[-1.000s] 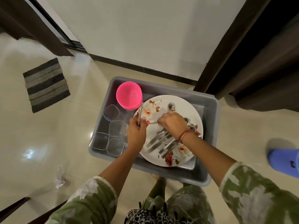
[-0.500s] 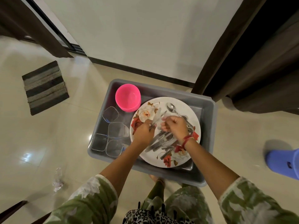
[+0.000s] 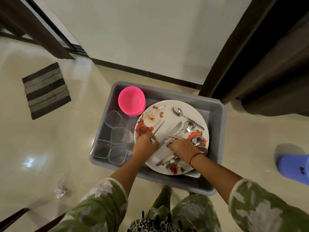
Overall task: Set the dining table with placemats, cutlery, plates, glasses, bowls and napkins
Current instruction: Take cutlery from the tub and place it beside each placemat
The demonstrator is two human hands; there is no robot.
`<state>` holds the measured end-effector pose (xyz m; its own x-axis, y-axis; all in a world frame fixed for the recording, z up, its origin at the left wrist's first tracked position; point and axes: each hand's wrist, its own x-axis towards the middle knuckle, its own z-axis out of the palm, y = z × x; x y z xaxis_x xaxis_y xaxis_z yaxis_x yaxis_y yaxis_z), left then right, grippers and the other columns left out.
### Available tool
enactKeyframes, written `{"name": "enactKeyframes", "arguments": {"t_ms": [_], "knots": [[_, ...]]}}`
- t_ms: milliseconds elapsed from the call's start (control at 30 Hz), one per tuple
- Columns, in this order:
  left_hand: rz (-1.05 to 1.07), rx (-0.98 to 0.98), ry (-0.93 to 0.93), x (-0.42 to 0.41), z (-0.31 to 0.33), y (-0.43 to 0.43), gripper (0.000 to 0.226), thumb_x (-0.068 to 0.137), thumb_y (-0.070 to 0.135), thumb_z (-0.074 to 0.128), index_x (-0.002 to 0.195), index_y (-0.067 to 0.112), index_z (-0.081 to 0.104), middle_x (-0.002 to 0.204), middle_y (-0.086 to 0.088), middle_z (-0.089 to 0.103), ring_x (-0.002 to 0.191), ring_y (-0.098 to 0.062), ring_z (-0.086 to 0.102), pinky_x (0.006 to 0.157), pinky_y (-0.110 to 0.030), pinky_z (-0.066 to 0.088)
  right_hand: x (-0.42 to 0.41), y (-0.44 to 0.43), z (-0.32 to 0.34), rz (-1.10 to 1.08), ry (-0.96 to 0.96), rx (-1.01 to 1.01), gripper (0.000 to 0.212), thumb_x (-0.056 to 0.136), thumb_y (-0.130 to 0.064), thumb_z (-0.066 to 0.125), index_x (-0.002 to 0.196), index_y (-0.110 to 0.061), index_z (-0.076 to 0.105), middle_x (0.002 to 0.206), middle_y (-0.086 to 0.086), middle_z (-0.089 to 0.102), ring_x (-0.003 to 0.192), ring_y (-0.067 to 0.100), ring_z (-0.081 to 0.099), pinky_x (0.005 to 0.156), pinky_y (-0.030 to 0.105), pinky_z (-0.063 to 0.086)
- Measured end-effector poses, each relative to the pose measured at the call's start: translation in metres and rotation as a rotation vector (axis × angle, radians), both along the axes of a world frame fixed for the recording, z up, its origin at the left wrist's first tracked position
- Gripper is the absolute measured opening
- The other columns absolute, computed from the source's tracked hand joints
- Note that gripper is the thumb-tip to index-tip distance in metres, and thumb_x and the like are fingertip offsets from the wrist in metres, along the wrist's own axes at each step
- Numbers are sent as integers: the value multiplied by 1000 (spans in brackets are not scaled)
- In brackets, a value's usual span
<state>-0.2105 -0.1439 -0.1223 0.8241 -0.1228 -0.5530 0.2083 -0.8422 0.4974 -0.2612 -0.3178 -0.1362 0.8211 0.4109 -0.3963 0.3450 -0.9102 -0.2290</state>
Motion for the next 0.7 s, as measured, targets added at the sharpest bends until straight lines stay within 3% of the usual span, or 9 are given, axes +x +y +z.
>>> {"name": "enactKeyframes", "arguments": {"t_ms": [100,200,300,367,467,567,700], "knots": [[-57,73,-14,-15,-8,-3,27,84,31,70,106,16,63,91,-1,61,84,-21,59,71,-33,51,-10,-2,-8,47,62,-87,32,76,3,67,105,-11,64,92,7,62,68,23,65,56,34,56],[-140,143,-81,-25,-16,-8,18,90,30,62,97,14,65,100,-2,58,89,-23,60,63,-29,42,-14,-4,-11,7,53,-70,33,71,4,73,100,-11,66,88,6,62,63,21,64,53,32,56],[-181,168,-124,-30,-18,-15,20,93,29,57,98,12,66,100,-3,57,85,-22,61,64,-29,44,-11,-5,-16,22,86,-9,23,85,-3,62,107,-11,65,100,7,61,84,23,63,71,32,56],[-141,162,-131,-30,-18,-20,18,93,26,58,98,10,66,101,-5,58,84,-24,62,68,-30,46,-10,-4,-10,99,133,-49,14,87,-9,62,100,-11,66,102,6,58,88,23,61,73,33,54],[-15,134,-7,-24,-17,-25,13,90,22,62,88,10,62,91,-6,61,83,-24,62,68,-31,47,-14,0,-2,146,139,-121,14,89,-9,59,102,-10,65,109,9,56,92,25,60,75,36,51],[102,67,153,-16,-15,-26,27,86,18,66,67,16,47,68,1,53,74,-19,55,62,-27,40,-16,12,3,117,125,-169,18,92,-7,51,106,-10,62,116,11,56,99,27,58,78,39,51],[152,-34,196,-13,-9,-21,27,84,7,65,67,17,46,66,5,48,75,-19,51,55,-20,34,-9,23,4,-19,141,-143,21,93,-15,49,112,-11,59,116,9,56,104,27,56,80,38,46]]}}
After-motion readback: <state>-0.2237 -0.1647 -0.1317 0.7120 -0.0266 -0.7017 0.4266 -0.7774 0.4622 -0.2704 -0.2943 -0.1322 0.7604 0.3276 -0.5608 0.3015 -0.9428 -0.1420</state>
